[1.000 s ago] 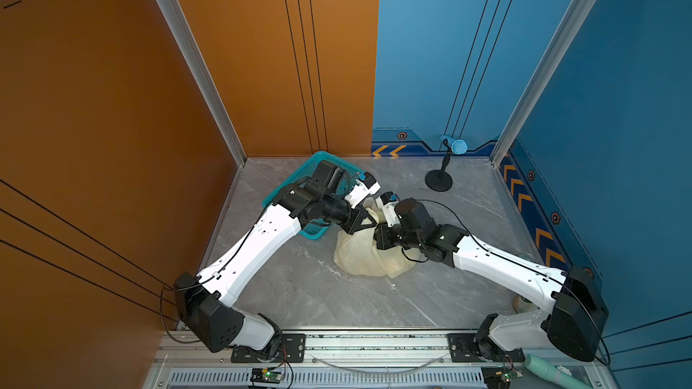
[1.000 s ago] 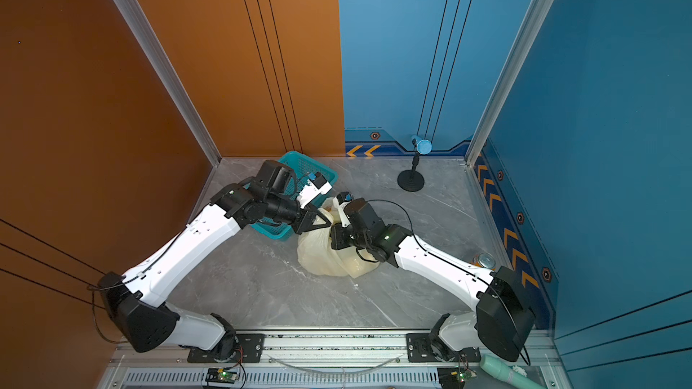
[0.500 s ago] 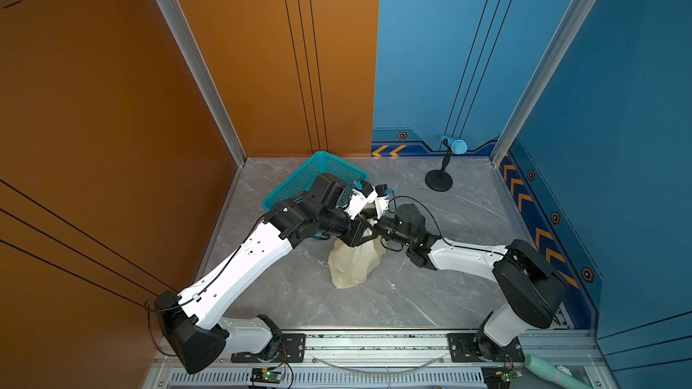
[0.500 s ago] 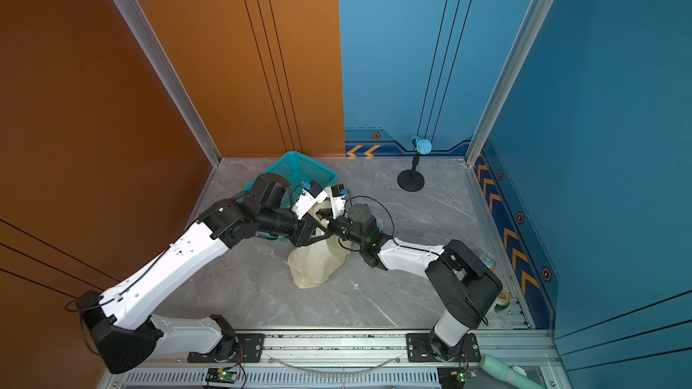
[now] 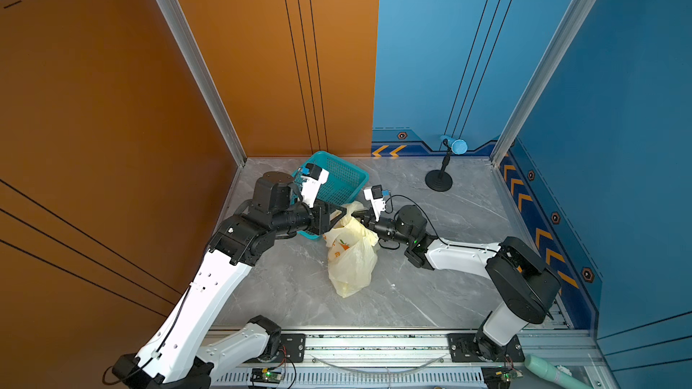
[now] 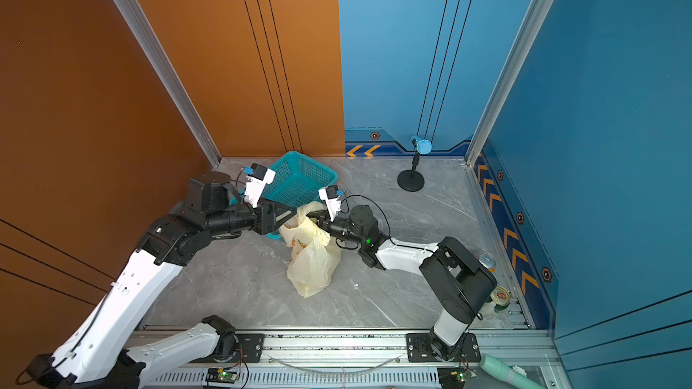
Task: Place the pears into plastic bags & tie knots
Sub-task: Tie the plastic bag at the center of the board.
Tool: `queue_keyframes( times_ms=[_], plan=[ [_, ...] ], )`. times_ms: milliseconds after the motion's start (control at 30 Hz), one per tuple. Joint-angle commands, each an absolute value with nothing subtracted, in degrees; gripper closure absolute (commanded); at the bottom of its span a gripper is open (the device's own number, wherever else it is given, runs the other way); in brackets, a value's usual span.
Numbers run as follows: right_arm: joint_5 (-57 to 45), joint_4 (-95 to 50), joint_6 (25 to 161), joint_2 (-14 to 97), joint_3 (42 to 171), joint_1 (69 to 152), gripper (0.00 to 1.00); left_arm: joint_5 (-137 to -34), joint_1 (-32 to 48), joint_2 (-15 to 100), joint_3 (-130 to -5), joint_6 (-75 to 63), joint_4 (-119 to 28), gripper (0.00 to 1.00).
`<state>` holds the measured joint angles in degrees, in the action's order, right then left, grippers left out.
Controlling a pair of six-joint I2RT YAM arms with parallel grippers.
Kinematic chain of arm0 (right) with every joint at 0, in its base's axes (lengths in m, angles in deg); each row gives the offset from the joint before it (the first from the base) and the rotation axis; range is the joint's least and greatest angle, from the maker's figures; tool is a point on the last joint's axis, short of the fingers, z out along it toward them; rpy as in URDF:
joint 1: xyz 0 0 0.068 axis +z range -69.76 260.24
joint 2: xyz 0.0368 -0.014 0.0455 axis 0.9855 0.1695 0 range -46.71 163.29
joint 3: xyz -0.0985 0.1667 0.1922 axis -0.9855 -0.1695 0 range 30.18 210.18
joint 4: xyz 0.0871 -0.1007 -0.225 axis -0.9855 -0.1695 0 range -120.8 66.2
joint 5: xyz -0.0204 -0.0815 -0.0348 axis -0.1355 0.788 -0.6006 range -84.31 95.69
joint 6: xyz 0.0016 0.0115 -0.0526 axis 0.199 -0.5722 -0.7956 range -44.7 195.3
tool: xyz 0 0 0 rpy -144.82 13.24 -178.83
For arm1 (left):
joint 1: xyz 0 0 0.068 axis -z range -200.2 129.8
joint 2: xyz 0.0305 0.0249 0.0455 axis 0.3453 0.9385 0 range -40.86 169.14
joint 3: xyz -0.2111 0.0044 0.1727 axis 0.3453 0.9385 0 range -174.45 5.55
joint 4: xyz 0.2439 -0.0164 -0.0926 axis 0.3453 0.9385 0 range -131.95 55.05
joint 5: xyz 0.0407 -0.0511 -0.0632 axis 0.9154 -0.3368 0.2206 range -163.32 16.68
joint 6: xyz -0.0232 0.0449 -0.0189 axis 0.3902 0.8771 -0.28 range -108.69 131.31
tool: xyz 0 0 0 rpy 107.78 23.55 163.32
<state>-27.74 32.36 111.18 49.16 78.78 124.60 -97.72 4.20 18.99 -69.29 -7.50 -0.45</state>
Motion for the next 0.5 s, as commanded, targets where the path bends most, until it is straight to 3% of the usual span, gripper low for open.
queue_keyframes(
  times_ms=[0, 233, 367, 467],
  plan=[
    [-34.0, 34.5, 110.5, 50.1, 80.9, 125.2, 1.0, -98.1, 1.0, 18.5, -65.6, -10.2, 1.9, 0.76],
    [-39.5, 32.3, 110.5, 52.1, 81.8, 126.3, 1.0, -103.4, 0.7, 18.1, -58.5, -14.2, -1.3, 0.8],
    [-42.3, 31.8, 110.8, 52.7, 83.0, 127.7, 1.0, -105.6, 0.7, 18.5, -55.9, -17.2, -7.7, 0.54],
    [-40.6, 31.9, 110.7, 52.4, 83.4, 128.2, 1.0, -108.3, 0.8, 19.9, -54.9, -18.6, -11.6, 0.52]
  ],
)
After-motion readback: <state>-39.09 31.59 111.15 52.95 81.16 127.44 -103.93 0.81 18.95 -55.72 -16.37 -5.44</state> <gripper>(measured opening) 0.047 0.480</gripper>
